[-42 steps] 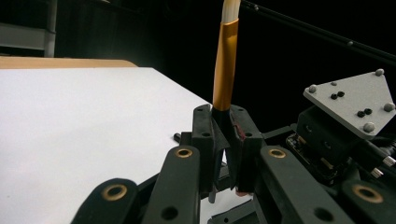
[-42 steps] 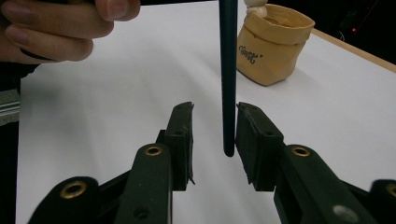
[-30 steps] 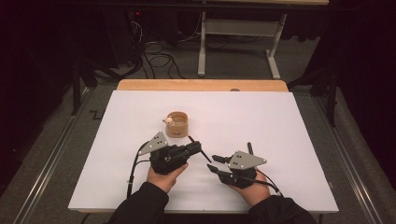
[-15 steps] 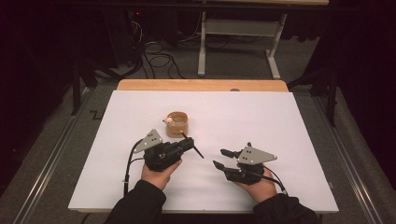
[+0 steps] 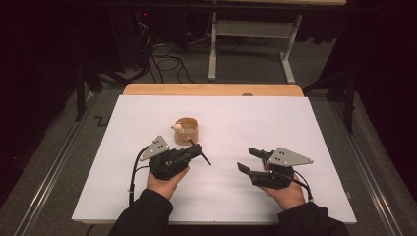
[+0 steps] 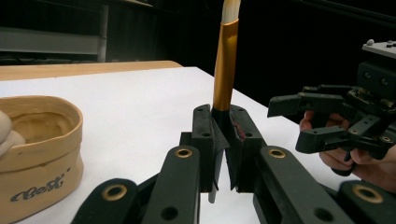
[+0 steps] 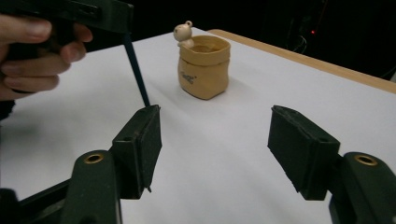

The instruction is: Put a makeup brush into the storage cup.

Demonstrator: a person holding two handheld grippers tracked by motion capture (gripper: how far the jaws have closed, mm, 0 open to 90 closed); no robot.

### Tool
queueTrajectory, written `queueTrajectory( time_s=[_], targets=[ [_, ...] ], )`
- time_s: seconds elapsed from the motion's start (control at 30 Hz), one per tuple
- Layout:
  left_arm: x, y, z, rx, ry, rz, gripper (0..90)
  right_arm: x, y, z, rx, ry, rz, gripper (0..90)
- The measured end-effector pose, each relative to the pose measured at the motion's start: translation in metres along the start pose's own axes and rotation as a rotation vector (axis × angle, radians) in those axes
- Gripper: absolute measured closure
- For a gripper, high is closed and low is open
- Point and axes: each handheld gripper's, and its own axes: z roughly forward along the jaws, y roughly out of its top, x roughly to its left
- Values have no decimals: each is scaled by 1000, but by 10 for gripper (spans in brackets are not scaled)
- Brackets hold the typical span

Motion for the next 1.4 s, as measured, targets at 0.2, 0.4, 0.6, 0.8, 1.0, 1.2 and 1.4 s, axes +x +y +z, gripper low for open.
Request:
queueTrajectory(
  time_s=[0.2,0.4,0.6,0.8,1.0,1.2,1.4],
  targets=[
    [0,0,-2,-1,12,6,828,-10,-1,-3,50,-35,-11,278],
    [1,-1,-2,6,17,8,828,-11,-7,-8,48,-42,2,214],
    [1,-1,-2,6,21,10,828,-12,-10,-19,5,-55,11,160],
    [2,0,-3,9,32,17,828,-14,-18,-30,-9,-68,17,115],
    [2,1,-4,10,48,27,827,-18,-24,-36,-17,-106,14,40],
    [3,5,-6,15,86,55,828,-17,-28,-32,15,-94,10,6],
    [2,10,-9,11,122,63,828,-15,-28,-31,17,-89,12,5]
  ],
)
